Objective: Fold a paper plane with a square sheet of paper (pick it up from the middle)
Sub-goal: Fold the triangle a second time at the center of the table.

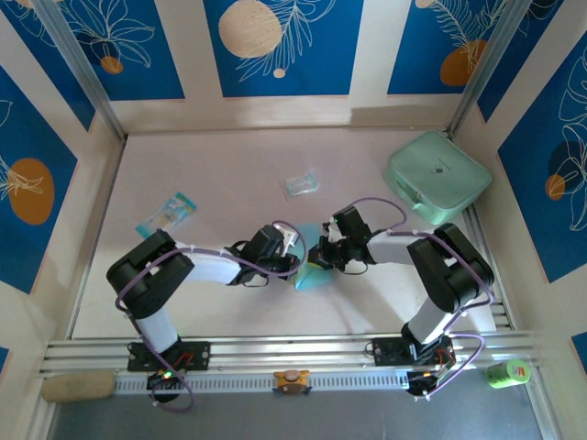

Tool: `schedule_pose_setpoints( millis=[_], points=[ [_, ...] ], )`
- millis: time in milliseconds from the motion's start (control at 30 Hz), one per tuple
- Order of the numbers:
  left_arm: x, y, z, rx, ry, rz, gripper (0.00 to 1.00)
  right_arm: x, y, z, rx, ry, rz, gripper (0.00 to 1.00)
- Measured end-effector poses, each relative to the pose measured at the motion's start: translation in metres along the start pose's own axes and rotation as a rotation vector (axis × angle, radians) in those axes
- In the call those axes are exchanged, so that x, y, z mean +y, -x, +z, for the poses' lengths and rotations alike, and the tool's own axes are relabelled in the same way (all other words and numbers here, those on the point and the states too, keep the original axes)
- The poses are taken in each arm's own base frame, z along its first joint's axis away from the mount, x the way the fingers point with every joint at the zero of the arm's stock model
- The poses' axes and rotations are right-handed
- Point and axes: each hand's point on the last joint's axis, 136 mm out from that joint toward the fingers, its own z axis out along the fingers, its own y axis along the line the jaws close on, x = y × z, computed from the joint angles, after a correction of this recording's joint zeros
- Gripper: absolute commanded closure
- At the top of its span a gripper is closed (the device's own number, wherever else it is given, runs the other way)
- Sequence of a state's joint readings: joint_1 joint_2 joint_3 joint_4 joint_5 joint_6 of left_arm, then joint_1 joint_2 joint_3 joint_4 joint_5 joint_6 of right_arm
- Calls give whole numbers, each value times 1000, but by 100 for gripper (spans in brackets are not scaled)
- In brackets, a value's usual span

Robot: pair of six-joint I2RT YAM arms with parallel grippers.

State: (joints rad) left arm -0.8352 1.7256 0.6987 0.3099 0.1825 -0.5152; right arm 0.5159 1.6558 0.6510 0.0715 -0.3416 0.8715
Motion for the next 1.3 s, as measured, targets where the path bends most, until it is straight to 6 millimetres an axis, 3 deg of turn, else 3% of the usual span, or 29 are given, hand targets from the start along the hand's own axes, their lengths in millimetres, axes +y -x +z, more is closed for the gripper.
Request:
schedule_pose_setpoints(
  millis=[133, 333, 500, 667, 833, 967, 1300],
  points=[
    [0, 0, 0, 0, 0, 0, 98, -5, -2, 2, 2, 13, 0, 99],
    [-1, 1, -3, 21, 12, -19, 77, -4, -1, 2, -2, 22, -5, 99],
    [-5, 6, -21, 35, 32, -62, 68, -4, -1, 3, -6, 28, -2, 99],
    [-18, 19, -39, 17, -3, -105, 78, -4, -1, 3, -12, 35, 4, 99],
    [-39, 15, -41, 73, -112, -154, 90, -4, -1, 3, -14, 37, 5, 99],
    [-49, 7, -30, 143, -175, -196, 93, -4, -1, 3, -15, 38, 4, 99],
    [-50, -17, -9, 266, -219, -267, 93, -4, 1, 2, -18, 39, 7, 99]
  ],
)
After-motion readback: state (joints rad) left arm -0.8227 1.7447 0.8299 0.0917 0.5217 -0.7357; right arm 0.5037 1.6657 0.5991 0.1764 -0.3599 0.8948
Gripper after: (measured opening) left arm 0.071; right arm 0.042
